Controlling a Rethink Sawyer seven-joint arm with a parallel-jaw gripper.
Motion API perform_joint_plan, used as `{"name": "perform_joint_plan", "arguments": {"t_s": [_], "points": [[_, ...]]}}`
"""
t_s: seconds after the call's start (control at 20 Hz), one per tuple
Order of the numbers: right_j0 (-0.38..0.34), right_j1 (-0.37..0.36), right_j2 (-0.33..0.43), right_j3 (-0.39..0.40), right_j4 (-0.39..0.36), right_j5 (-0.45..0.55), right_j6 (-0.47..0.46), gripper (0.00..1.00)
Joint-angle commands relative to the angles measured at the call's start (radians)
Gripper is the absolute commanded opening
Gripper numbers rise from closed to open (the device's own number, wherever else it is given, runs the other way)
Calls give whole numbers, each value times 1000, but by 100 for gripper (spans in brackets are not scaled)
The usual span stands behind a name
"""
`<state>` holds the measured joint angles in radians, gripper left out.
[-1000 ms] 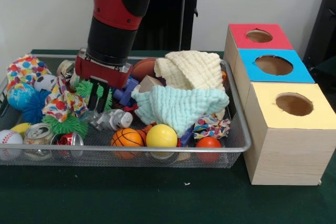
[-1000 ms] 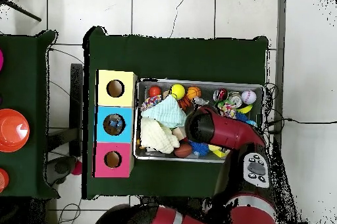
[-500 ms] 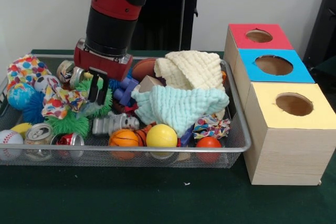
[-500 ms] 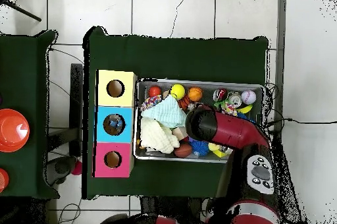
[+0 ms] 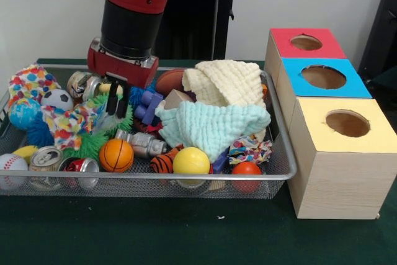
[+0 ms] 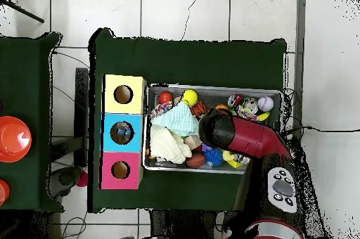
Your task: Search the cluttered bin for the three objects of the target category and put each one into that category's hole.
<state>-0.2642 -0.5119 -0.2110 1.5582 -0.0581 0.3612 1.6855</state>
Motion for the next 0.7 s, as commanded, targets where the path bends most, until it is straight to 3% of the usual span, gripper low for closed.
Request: {"name": "perform_joint_plan", "arguments": {"t_s": [0.05, 0.7], "points": [[-31, -6, 117, 3, 61, 157, 112, 0], [-53, -37, 147, -4, 100, 290, 88, 0]]}}
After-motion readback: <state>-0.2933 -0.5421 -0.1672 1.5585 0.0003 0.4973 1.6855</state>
